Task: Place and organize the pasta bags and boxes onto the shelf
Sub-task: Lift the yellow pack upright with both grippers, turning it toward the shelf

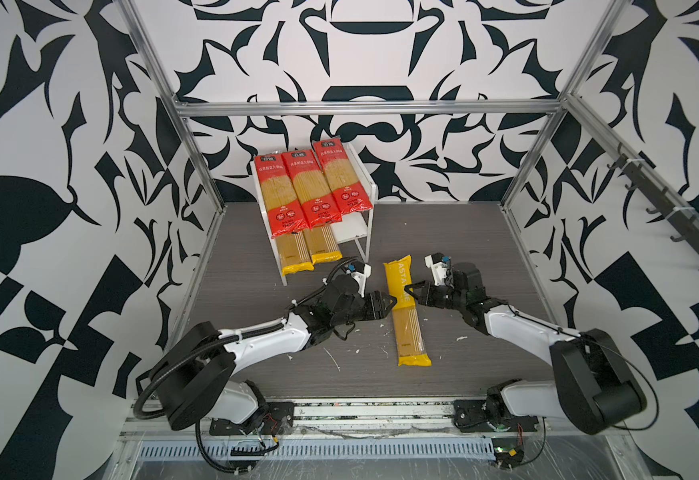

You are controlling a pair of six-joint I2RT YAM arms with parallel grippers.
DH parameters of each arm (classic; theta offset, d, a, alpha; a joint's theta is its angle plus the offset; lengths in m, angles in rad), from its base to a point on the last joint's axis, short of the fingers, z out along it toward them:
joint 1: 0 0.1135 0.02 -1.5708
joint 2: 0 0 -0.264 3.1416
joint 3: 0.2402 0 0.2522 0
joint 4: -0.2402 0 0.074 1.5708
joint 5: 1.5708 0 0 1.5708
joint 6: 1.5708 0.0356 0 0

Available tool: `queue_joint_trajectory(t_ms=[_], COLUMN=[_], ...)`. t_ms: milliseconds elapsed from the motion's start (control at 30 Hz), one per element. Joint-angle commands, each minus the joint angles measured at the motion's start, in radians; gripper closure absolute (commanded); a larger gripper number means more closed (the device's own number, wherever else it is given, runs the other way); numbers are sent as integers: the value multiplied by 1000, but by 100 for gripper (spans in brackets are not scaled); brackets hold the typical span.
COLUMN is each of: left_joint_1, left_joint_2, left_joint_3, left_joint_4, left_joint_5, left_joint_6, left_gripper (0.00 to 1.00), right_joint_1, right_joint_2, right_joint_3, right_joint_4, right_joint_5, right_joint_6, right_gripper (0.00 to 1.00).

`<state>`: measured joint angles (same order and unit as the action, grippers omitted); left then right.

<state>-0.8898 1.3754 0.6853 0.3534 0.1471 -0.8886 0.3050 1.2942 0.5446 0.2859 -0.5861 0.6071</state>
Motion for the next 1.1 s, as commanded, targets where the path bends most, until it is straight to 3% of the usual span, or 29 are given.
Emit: queue_joint_trajectory(t_ms=[0,233,433,700,833,967,1067], left_joint_1=[20,51,49,51,58,58,64], left_joint_2=[-64,-147,-45,93,145,160,154], left_joint_3=[-60,-149,-149,-157,-162,-143,-158], left_joint_4=[34,185,438,642,773,788,782], left_joint_5=[22,78,218,255,288,324,315], left_joint_6=[48,40,-56,-124,-185,-206,-214], left_gripper=[31,10,7,10,16,39,56], right_joint_1=[5,5,31,148,158,158,153], right_joint_2=[-119,-226,-247,-238,-230,-195,-183], right_joint_3=[28,49,60,97,105,91,84], right_joint_4=[156,198,333,386,418,457,424], right_joint_5=[-85,-161,-202,-179,-179,-182,-166], right_joint_6=[51,159,290,348,390,427,427], right_gripper=[100,100,100,100,100,100,95])
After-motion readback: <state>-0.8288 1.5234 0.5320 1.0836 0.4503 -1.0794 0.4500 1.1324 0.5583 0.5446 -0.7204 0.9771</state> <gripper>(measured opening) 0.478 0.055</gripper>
